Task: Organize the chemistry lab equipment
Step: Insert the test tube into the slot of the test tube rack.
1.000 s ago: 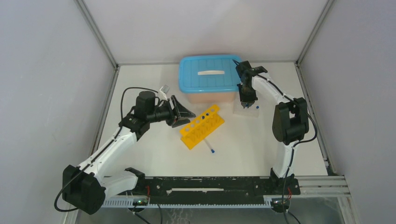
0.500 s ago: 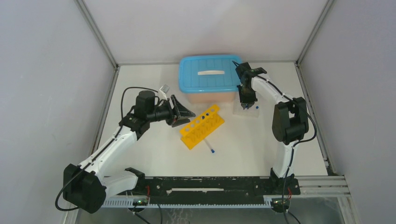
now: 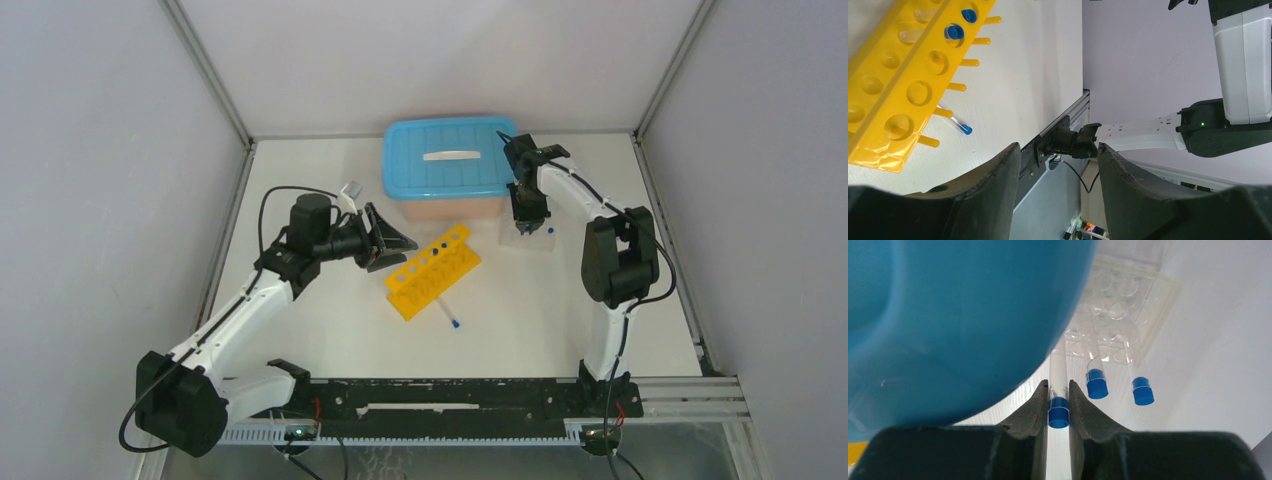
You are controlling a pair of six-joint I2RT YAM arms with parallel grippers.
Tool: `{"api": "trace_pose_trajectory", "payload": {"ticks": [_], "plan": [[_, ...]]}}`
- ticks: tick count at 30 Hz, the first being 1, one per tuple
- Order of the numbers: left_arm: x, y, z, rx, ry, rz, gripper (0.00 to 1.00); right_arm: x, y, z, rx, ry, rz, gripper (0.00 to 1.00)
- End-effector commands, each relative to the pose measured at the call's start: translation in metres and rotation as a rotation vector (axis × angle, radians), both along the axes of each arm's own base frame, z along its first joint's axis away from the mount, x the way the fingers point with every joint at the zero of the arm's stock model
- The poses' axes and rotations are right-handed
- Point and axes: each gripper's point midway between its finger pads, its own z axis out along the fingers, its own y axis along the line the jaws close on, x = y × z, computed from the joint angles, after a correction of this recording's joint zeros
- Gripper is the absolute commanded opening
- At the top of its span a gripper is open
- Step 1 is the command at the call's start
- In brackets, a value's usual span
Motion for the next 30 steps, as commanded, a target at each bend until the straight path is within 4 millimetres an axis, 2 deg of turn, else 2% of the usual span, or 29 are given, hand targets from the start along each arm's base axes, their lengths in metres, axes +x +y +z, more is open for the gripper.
{"api": "trace_pose_trajectory", "payload": {"ticks": [1,13,18,30], "plan": [[0.009,-0.003,0.04,-0.043,-0.128,-0.022,0.62,0.013,0.002,-0.001,0.01,-0.022,0.002,0.24],[0.009,-0.003,0.041,-0.053,-0.127,-0.008,0.62,0.015,0.002,0.002,0.014,-0.029,0.009,0.32],[0.009,-0.002,0.043,-0.062,-0.127,0.002,0.62,0.015,0.002,0.005,0.019,-0.037,0.01,0.33],[0.009,0.0,0.043,-0.055,-0.133,0.021,0.62,0.021,0.001,0.038,0.042,-0.147,-0.001,0.33]]}}
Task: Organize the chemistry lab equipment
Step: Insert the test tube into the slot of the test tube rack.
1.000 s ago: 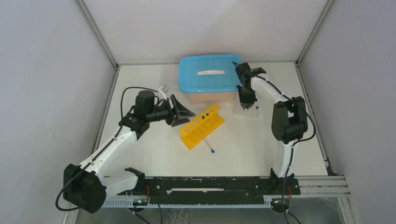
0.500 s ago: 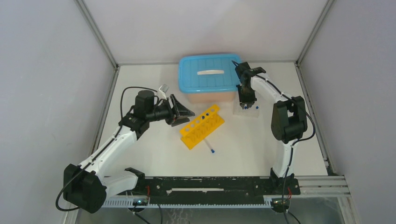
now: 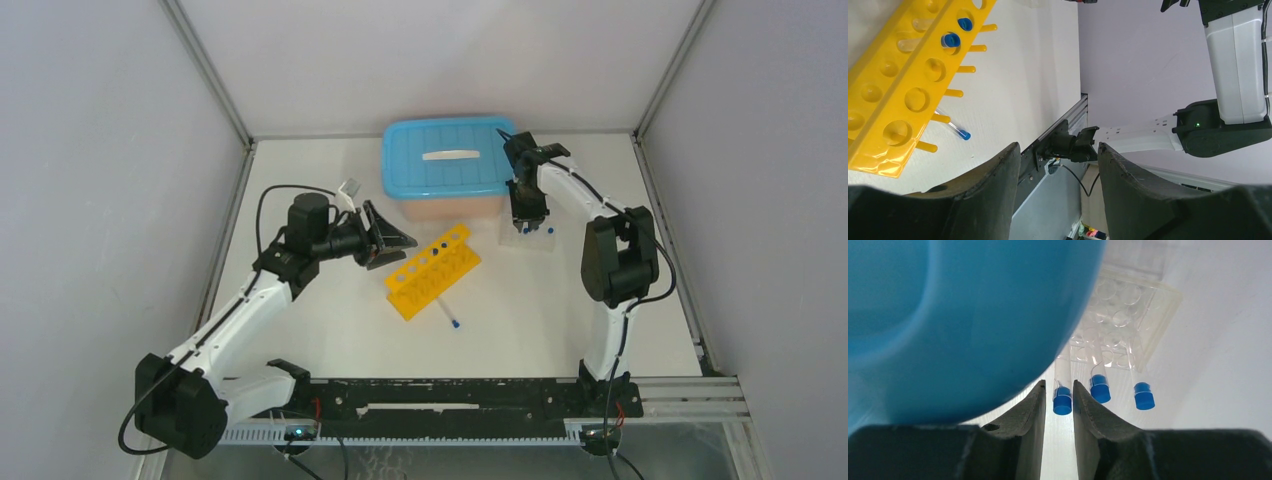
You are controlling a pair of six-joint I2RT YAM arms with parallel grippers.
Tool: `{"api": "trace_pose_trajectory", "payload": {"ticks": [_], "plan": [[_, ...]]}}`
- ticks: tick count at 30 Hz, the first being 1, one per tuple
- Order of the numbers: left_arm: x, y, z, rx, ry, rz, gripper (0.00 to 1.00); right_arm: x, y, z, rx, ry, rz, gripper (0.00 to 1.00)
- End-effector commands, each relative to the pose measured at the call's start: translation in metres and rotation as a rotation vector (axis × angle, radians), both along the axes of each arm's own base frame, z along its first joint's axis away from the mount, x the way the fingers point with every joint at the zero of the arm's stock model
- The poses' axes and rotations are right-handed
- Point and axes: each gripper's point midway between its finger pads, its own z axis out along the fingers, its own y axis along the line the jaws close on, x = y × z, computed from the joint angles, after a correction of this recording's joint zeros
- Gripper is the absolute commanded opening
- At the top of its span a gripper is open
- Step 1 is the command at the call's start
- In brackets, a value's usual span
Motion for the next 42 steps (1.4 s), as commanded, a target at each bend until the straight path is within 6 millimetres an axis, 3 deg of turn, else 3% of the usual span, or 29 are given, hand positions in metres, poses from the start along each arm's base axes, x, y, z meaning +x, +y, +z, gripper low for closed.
{"api": "trace_pose_trajectory", "payload": {"ticks": [1,10,17,22,29,35,42], "plan": [[0.006,0.0,0.038,-0.043,-0.108,0.01,0.62,0.015,-0.002,0.04,0.027,-0.144,-0.005,0.34],[0.005,0.003,0.044,-0.022,-0.135,0.014,0.68,0.015,-0.003,0.076,0.037,-0.255,-0.017,0.34],[0.0,0.006,0.045,-0.013,-0.157,0.02,0.72,-0.004,0.014,0.102,0.06,-0.343,0.035,0.34],[-0.007,0.01,0.037,-0.004,-0.161,0.016,0.73,-0.034,0.041,0.116,0.15,-0.447,0.123,0.36],[-0.017,0.016,0.026,0.012,-0.159,0.026,0.73,-0.1,0.091,0.125,0.283,-0.603,0.308,0.45],[-0.024,0.02,0.021,0.02,-0.16,0.038,0.73,-0.155,0.136,0.104,0.418,-0.606,0.456,0.5],[-0.031,0.028,0.008,0.036,-0.147,0.072,0.74,-0.184,0.174,0.062,0.407,-0.604,0.557,0.5]]}}
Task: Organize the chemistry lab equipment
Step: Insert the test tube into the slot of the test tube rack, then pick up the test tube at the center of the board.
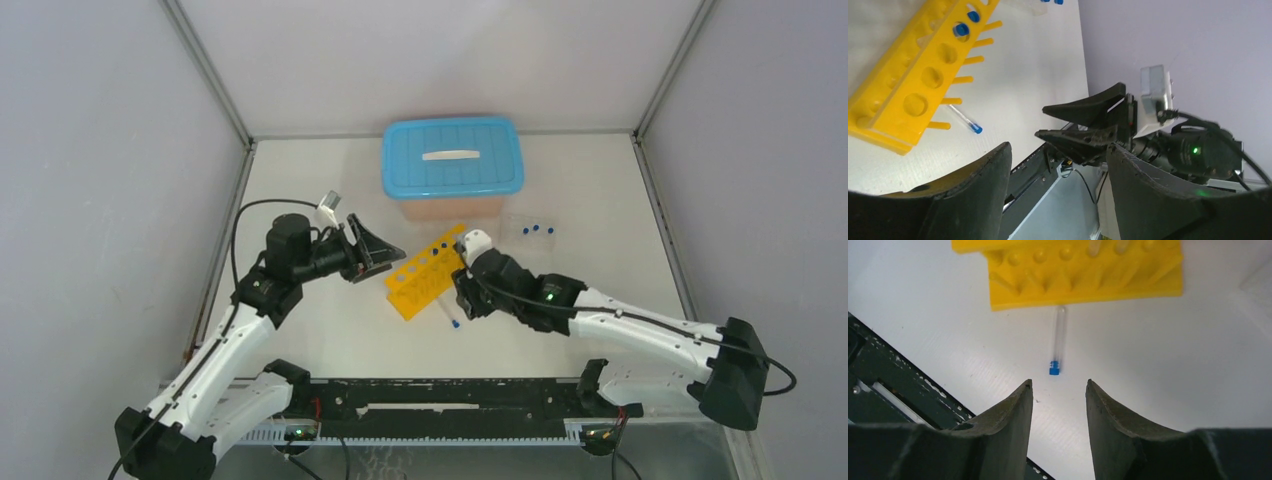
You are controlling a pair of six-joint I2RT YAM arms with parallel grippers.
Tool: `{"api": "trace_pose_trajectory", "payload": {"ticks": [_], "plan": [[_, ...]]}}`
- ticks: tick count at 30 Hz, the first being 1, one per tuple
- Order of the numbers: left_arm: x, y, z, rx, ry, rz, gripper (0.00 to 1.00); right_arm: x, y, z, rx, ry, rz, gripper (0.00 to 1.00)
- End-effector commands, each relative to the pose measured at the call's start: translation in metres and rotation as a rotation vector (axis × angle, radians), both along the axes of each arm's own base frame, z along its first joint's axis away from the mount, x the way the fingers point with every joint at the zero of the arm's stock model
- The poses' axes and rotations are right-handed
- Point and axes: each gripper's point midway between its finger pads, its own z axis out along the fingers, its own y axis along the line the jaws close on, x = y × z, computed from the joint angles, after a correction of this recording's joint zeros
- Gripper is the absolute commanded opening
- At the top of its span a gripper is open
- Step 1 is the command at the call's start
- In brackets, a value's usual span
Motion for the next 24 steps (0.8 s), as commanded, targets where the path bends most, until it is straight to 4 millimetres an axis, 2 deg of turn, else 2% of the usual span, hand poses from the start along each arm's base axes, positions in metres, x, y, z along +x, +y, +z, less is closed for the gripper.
{"api": "trace_pose_trajectory", "payload": {"ticks": [1,7,14,24], "plan": [[-0.004,0.008,-0.008,0.016,-0.025,0.029,0.74,0.003,0.032,-0.002,0.062,-0.077,-0.013,0.5],[-0.012,0.013,-0.011,0.008,-0.025,0.053,0.73,0.002,0.045,-0.039,0.019,-0.083,-0.037,0.51],[-0.02,0.019,-0.004,0.01,-0.042,0.073,0.74,0.0,0.046,-0.074,0.009,-0.097,-0.083,0.51],[-0.024,0.022,-0.007,0.013,-0.038,0.078,0.73,-0.005,0.052,-0.101,0.012,-0.069,-0.069,0.5]]}}
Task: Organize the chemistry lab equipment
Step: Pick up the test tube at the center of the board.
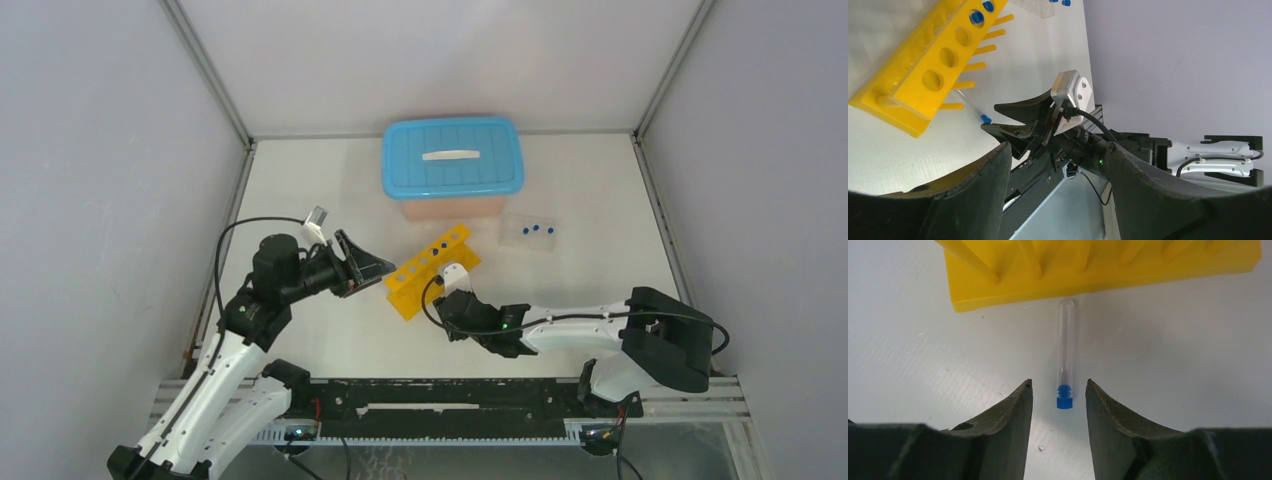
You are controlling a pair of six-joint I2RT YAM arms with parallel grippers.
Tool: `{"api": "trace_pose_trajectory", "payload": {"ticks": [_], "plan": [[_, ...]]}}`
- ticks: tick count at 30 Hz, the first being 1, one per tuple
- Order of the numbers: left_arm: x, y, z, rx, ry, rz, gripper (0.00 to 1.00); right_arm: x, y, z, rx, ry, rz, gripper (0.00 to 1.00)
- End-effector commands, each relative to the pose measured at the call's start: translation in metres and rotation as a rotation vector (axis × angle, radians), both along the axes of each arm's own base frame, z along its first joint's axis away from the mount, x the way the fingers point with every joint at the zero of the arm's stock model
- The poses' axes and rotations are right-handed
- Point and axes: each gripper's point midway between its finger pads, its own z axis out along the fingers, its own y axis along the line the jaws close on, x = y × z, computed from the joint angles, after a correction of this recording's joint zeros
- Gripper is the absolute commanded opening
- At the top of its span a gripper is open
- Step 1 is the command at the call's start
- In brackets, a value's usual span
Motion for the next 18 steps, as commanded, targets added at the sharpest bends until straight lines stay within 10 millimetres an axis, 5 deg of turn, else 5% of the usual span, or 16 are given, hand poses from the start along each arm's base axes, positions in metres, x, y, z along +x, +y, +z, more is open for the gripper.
{"api": "trace_pose_trajectory", "payload": {"ticks": [1,18], "plan": [[0.001,0.002,0.002,-0.004,-0.017,0.016,0.73,0.004,0.019,0.005,0.09,-0.023,-0.016,0.5],[0.003,0.002,0.004,-0.01,-0.022,0.019,0.73,0.003,0.009,-0.018,0.075,0.023,-0.031,0.47]]}}
